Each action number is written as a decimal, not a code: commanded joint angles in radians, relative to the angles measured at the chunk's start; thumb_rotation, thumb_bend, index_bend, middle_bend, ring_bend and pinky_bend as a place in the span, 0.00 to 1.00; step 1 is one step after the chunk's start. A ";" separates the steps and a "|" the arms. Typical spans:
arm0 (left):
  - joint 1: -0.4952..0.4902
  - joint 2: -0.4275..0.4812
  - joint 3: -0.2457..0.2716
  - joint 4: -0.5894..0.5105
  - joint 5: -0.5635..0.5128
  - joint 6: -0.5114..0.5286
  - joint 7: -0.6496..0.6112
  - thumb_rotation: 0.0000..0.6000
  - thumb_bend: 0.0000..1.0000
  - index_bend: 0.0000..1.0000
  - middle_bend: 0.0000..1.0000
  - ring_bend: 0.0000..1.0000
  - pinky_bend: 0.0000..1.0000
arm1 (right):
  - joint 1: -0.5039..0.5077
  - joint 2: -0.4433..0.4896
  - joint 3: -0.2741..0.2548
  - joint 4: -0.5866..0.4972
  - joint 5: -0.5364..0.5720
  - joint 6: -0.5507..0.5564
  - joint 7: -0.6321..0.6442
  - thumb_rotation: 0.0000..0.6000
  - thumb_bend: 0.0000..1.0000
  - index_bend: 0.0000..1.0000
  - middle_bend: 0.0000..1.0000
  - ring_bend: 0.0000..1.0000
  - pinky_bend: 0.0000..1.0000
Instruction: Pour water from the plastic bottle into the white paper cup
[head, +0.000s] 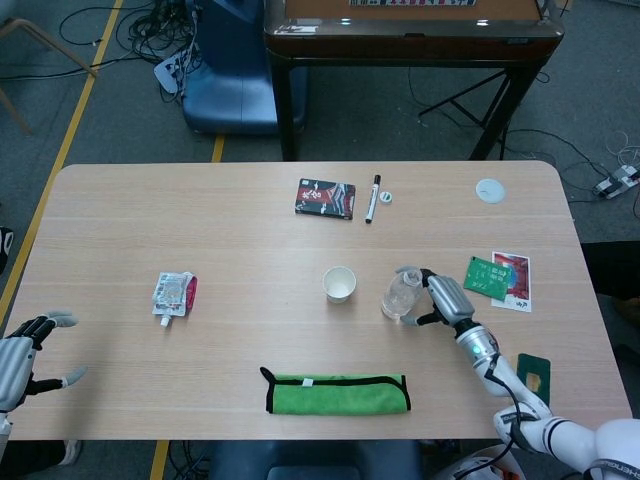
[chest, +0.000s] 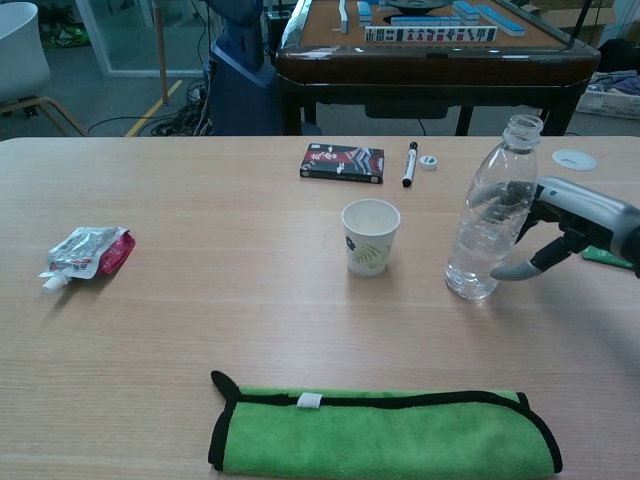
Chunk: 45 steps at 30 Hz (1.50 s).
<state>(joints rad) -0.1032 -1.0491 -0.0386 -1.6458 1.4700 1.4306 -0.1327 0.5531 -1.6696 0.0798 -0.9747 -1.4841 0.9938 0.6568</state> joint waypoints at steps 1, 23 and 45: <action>0.000 0.001 0.000 -0.001 0.000 0.000 0.000 1.00 0.09 0.33 0.27 0.29 0.46 | 0.005 -0.005 -0.007 0.012 -0.007 -0.005 0.022 1.00 0.00 0.24 0.33 0.22 0.36; 0.002 0.007 0.000 -0.010 -0.002 0.001 -0.002 1.00 0.09 0.33 0.27 0.29 0.46 | 0.021 -0.034 -0.015 0.062 -0.013 -0.003 0.076 1.00 0.00 0.32 0.39 0.28 0.36; 0.004 0.013 -0.004 -0.012 -0.012 0.001 -0.005 1.00 0.09 0.34 0.27 0.29 0.46 | 0.013 -0.030 0.023 0.049 0.027 0.037 -0.047 1.00 0.04 0.51 0.53 0.42 0.45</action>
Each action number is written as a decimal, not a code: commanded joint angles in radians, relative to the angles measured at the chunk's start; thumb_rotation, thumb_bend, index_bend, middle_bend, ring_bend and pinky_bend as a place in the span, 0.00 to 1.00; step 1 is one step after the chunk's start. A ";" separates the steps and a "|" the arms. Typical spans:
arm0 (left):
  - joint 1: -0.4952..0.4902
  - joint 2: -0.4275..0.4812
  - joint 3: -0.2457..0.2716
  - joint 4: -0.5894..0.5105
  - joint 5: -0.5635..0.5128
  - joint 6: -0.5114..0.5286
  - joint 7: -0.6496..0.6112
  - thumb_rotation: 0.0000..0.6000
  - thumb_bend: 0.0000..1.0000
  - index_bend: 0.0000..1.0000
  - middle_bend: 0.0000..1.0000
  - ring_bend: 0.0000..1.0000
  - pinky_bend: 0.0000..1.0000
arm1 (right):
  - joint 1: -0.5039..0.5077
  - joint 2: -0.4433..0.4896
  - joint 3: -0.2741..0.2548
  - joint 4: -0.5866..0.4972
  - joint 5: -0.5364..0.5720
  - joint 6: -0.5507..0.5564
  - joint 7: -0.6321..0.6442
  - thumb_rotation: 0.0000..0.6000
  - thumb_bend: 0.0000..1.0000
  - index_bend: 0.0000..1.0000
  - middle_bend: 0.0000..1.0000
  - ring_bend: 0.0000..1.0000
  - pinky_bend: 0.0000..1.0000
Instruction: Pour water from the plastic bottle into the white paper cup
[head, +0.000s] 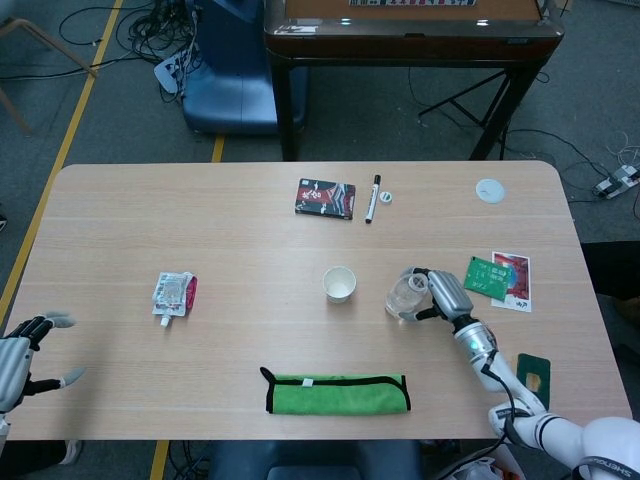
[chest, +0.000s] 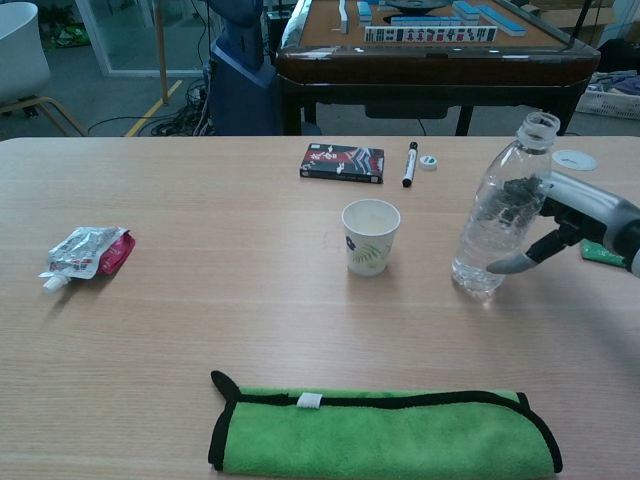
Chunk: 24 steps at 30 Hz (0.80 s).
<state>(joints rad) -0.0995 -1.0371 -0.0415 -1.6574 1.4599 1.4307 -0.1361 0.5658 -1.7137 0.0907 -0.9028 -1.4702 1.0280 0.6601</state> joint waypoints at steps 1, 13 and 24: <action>0.001 0.002 -0.002 -0.001 -0.002 0.001 -0.003 1.00 0.09 0.34 0.27 0.29 0.46 | 0.000 0.020 0.017 -0.033 0.020 0.002 -0.074 1.00 0.04 0.52 0.53 0.42 0.45; 0.005 0.009 -0.008 -0.002 -0.006 0.011 -0.006 1.00 0.09 0.34 0.27 0.29 0.46 | 0.032 0.153 0.111 -0.253 0.216 -0.100 -0.511 1.00 0.05 0.52 0.54 0.43 0.45; 0.006 0.012 -0.012 -0.002 -0.013 0.011 -0.003 1.00 0.09 0.34 0.27 0.29 0.46 | 0.092 0.215 0.159 -0.372 0.441 -0.158 -0.854 1.00 0.05 0.52 0.54 0.43 0.45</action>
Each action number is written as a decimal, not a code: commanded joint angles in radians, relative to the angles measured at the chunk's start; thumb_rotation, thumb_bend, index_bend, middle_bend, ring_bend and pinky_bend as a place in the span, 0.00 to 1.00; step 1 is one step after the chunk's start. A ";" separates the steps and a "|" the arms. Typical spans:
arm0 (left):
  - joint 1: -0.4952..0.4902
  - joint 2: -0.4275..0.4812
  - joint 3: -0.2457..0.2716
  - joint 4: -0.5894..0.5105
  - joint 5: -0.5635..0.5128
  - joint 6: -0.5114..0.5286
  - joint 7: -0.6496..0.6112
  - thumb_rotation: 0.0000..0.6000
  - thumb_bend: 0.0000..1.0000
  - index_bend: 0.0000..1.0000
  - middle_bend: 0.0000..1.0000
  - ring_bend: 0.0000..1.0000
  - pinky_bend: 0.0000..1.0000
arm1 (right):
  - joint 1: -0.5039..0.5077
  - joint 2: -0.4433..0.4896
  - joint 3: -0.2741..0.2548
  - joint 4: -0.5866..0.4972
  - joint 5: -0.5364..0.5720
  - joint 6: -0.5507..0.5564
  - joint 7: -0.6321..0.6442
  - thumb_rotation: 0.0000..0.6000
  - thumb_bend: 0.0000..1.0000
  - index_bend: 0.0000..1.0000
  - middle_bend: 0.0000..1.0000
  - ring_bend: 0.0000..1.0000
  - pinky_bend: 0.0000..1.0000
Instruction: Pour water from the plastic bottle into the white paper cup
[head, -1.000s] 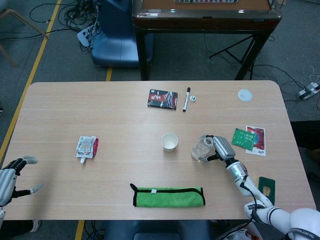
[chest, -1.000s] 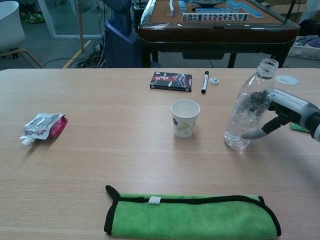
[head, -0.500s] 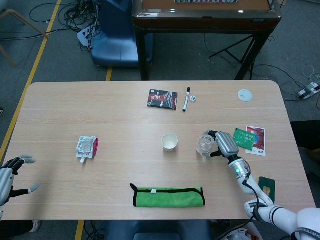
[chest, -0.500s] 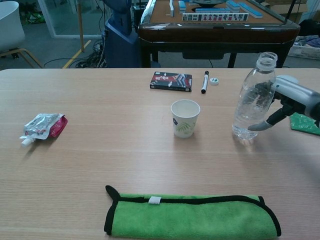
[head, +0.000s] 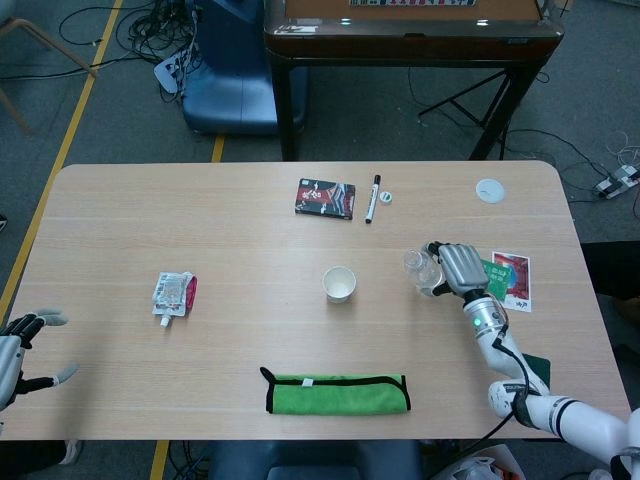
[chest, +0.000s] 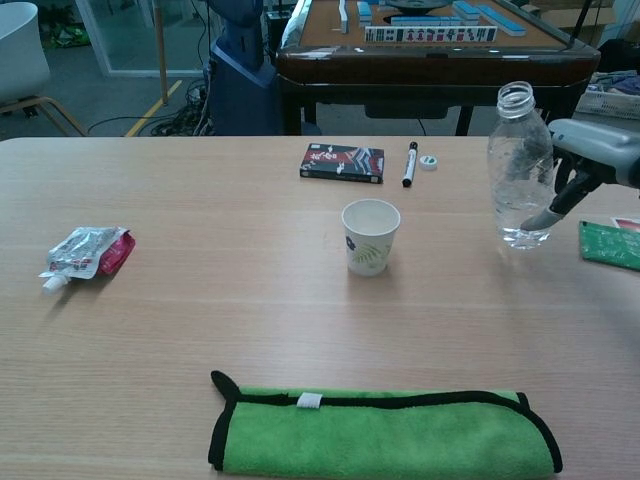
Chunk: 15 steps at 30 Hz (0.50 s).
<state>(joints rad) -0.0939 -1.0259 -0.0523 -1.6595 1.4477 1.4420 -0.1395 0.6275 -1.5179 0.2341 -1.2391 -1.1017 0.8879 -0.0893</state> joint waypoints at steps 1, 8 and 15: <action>0.000 0.001 -0.001 0.000 -0.002 0.000 0.000 1.00 0.09 0.35 0.27 0.29 0.46 | 0.038 0.019 0.016 -0.040 0.088 -0.018 -0.136 1.00 0.05 0.52 0.54 0.43 0.45; 0.002 0.003 -0.002 0.003 0.001 0.007 0.006 1.00 0.09 0.38 0.27 0.29 0.46 | 0.096 0.007 0.019 -0.064 0.219 -0.002 -0.349 1.00 0.05 0.53 0.54 0.43 0.45; 0.003 0.004 -0.002 0.002 0.004 0.009 0.011 1.00 0.09 0.38 0.28 0.29 0.46 | 0.153 -0.019 0.008 -0.061 0.324 0.016 -0.507 1.00 0.06 0.53 0.54 0.43 0.45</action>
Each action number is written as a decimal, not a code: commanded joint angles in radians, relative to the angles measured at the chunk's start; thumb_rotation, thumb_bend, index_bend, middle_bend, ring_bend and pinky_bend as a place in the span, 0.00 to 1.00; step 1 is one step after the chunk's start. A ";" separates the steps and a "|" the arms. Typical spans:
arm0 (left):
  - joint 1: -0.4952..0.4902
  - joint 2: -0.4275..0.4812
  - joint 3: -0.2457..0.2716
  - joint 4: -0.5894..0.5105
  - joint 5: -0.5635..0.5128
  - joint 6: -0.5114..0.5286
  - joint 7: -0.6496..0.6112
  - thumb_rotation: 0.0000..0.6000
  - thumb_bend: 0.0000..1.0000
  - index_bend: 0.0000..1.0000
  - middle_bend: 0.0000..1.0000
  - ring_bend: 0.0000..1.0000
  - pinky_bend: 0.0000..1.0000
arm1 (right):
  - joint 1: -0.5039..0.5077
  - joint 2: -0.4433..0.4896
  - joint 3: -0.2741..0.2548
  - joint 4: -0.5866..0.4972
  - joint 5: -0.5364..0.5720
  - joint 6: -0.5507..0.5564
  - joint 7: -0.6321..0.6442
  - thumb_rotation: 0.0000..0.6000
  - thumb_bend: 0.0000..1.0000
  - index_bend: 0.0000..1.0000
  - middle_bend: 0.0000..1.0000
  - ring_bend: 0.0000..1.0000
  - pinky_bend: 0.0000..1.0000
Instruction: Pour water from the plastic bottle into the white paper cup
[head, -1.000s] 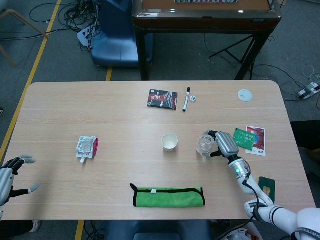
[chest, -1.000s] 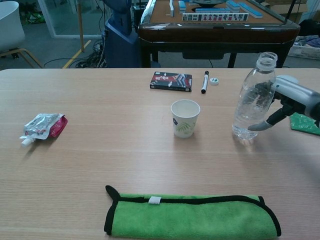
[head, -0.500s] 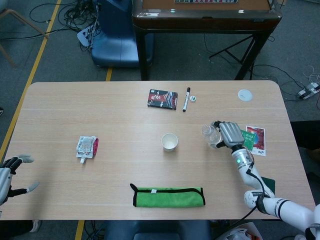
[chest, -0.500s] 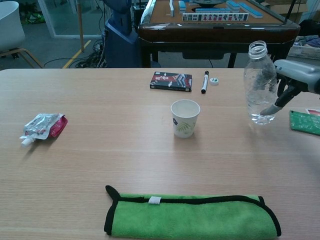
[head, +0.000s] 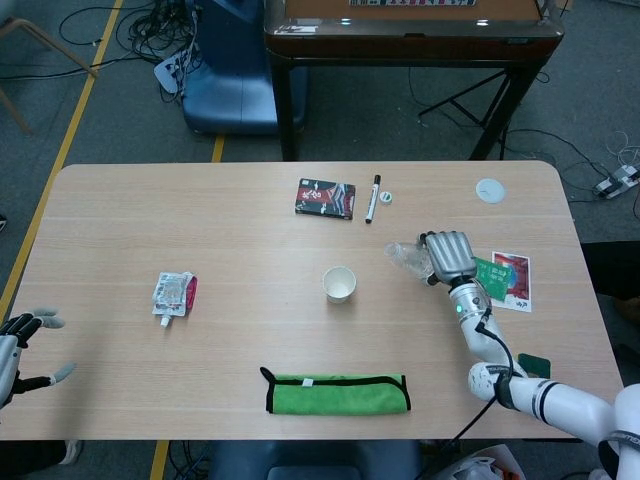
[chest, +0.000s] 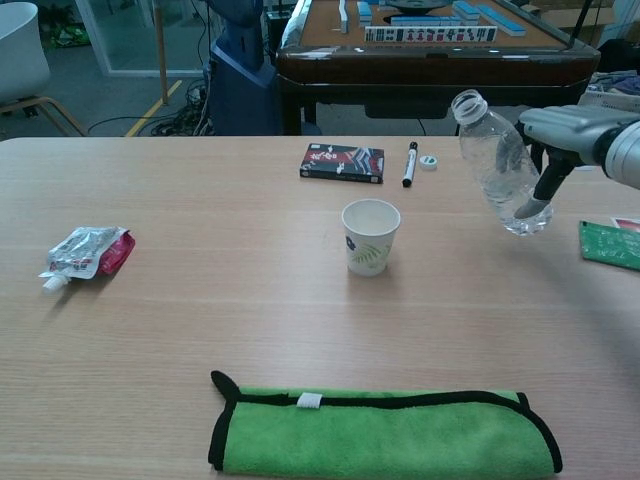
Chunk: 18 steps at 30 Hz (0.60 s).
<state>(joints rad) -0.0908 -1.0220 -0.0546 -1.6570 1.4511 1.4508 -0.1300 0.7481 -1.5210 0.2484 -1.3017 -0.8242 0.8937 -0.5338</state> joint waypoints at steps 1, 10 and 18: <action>0.000 0.000 0.000 0.000 0.001 0.000 0.002 1.00 0.09 0.38 0.28 0.29 0.46 | 0.040 -0.020 -0.008 0.005 0.058 0.013 -0.082 1.00 0.06 0.53 0.54 0.43 0.45; 0.000 -0.001 0.000 0.001 0.002 0.001 0.004 1.00 0.09 0.42 0.30 0.29 0.46 | 0.107 -0.060 -0.026 0.019 0.165 0.042 -0.244 1.00 0.07 0.53 0.54 0.43 0.45; 0.002 0.001 -0.001 -0.002 0.001 0.003 -0.001 1.00 0.09 0.43 0.30 0.29 0.46 | 0.148 -0.095 -0.050 0.028 0.217 0.068 -0.341 1.00 0.08 0.54 0.55 0.44 0.46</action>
<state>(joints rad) -0.0888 -1.0206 -0.0560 -1.6594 1.4521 1.4543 -0.1314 0.8881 -1.6082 0.2039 -1.2773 -0.6153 0.9552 -0.8643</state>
